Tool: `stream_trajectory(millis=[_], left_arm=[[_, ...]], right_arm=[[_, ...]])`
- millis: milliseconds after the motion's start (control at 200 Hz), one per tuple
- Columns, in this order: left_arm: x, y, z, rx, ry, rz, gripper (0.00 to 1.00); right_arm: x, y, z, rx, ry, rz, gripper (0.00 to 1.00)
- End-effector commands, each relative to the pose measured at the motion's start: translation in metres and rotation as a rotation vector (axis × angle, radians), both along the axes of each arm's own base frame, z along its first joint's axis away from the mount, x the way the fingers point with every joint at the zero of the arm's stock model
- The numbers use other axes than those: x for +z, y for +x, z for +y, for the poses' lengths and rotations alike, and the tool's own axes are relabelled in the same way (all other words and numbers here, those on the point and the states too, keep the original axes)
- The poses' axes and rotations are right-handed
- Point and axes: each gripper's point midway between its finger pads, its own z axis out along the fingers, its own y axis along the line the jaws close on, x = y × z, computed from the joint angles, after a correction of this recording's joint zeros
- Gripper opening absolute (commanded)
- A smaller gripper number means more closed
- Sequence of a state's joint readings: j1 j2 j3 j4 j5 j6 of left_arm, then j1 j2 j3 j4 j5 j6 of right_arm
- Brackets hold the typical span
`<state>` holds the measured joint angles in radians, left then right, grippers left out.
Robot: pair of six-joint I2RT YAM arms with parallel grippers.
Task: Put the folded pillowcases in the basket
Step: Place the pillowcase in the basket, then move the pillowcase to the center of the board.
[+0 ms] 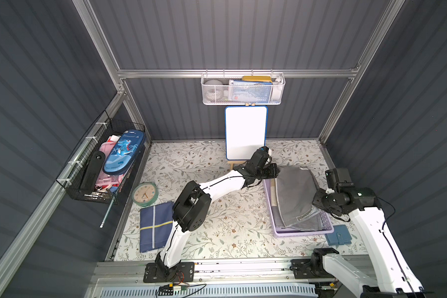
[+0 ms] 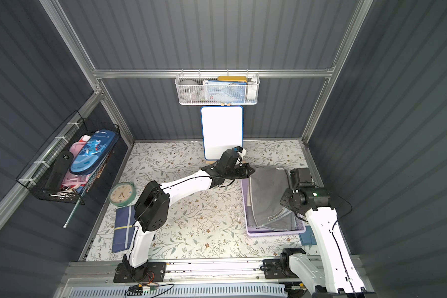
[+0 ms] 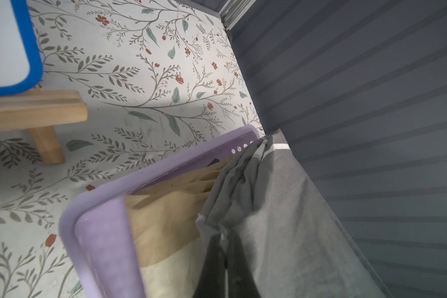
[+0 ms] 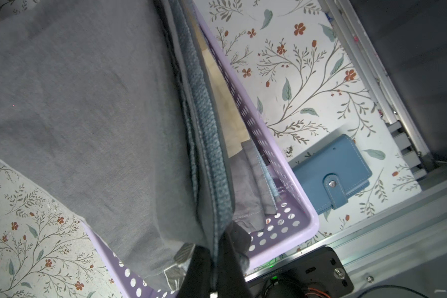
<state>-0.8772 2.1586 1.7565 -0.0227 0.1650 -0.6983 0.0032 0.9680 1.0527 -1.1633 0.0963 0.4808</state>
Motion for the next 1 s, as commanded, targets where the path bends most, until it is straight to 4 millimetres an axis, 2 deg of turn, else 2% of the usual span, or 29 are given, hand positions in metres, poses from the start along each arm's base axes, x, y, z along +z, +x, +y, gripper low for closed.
stream_trajectory(millis=[0,190,400,425,440,470,505,525,550,630,690,840,875,996], left_arm=[[-0.008,0.007,-0.005,-0.019,0.008,-0.023,0.00],[-0.046,0.006,-0.006,-0.030,0.059,0.025,0.00],[-0.061,0.007,0.004,0.027,0.080,0.054,0.00],[-0.059,0.008,0.004,0.028,0.079,0.050,0.00],[-0.059,0.008,0.003,0.028,0.077,0.052,0.00],[-0.056,0.008,0.003,0.026,0.073,0.049,0.08],[-0.054,0.008,0.002,0.024,0.067,0.045,0.25],[-0.052,0.009,0.002,0.023,0.066,0.041,0.30],[-0.049,0.009,0.001,0.022,0.061,0.035,0.34],[-0.040,0.011,-0.001,0.022,0.050,0.018,0.55],[-0.032,0.016,-0.001,0.036,0.046,-0.008,0.63],[-0.011,0.016,0.001,0.049,0.024,-0.027,0.75],[-0.005,0.017,0.004,0.058,0.024,-0.033,0.82],[0.021,0.016,0.018,0.101,0.021,-0.066,0.84]], right_arm=[[-0.008,0.000,0.004,0.025,0.026,0.005,0.00],[-0.015,-0.001,0.004,0.022,0.027,0.031,0.00],[-0.020,-0.003,-0.003,-0.006,0.001,0.065,0.00],[-0.020,-0.003,-0.003,-0.005,0.000,0.071,0.09],[-0.020,-0.003,-0.004,-0.009,-0.004,0.075,0.19],[-0.020,-0.004,-0.006,-0.015,-0.014,0.080,0.33],[-0.019,-0.004,-0.007,-0.021,-0.020,0.083,0.43],[-0.018,-0.004,-0.008,-0.022,-0.024,0.082,0.48],[-0.017,-0.005,-0.009,-0.028,-0.028,0.080,0.50],[-0.013,-0.006,-0.011,-0.032,-0.038,0.061,0.59],[-0.009,-0.007,-0.013,-0.039,-0.051,0.050,0.63],[0.002,-0.004,-0.016,-0.038,-0.073,0.014,0.64],[0.004,-0.003,-0.016,-0.038,-0.067,0.001,0.64],[0.014,0.008,-0.001,-0.001,0.010,-0.065,0.63]])
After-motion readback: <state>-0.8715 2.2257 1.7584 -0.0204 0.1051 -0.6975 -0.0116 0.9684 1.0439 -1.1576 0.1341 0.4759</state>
